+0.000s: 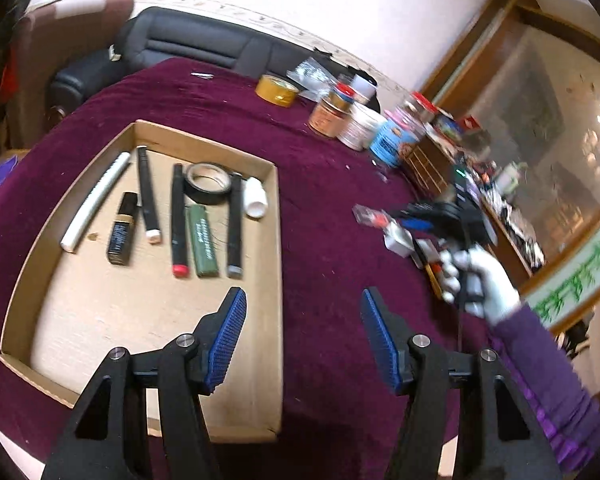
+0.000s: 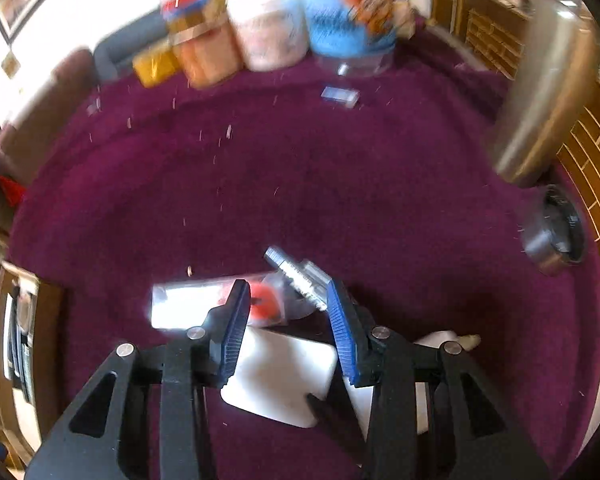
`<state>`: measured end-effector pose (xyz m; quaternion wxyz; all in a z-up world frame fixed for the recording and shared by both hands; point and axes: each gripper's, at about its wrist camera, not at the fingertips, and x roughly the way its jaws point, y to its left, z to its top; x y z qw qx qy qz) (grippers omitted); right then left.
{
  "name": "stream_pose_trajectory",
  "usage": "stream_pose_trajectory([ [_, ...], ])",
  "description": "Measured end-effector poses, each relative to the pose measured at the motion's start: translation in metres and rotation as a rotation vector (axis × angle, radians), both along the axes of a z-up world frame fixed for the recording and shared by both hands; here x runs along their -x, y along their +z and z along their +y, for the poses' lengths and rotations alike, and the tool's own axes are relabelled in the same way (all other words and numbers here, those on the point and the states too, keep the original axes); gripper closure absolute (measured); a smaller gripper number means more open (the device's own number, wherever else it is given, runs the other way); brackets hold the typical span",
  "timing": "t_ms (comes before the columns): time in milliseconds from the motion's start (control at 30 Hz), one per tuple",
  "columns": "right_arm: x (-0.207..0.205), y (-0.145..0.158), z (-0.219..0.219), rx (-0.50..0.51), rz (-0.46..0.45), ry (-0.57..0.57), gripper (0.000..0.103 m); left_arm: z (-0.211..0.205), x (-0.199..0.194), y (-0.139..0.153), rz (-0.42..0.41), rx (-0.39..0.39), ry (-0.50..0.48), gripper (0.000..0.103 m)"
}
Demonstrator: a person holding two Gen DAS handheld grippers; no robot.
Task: Organize rigid objects
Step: 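Grasp the white charger with the left tool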
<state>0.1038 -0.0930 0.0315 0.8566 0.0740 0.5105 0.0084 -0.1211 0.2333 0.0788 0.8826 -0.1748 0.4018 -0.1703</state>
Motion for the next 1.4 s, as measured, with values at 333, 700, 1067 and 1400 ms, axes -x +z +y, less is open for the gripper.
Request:
stream_pose_trajectory([
  [333,0.071,0.0,0.035,-0.388,0.128,0.292,0.062,-0.031,-0.002,-0.006,0.024,0.005,-0.082,0.049],
  [700,0.155,0.033,-0.099,-0.268,-0.16,0.028,0.061,-0.125,-0.006,-0.017,-0.025,-0.204,-0.344,0.049],
  [1067,0.188,0.016,-0.139,-0.288,-0.172,-0.059,0.061,-0.255,-0.074,-0.055,-0.135,-0.559,-0.664,0.044],
  [1400,0.192,0.003,-0.152,-0.305,-0.179,-0.075,0.061,-0.249,-0.068,-0.069,-0.015,-0.509,-0.654,0.048],
])
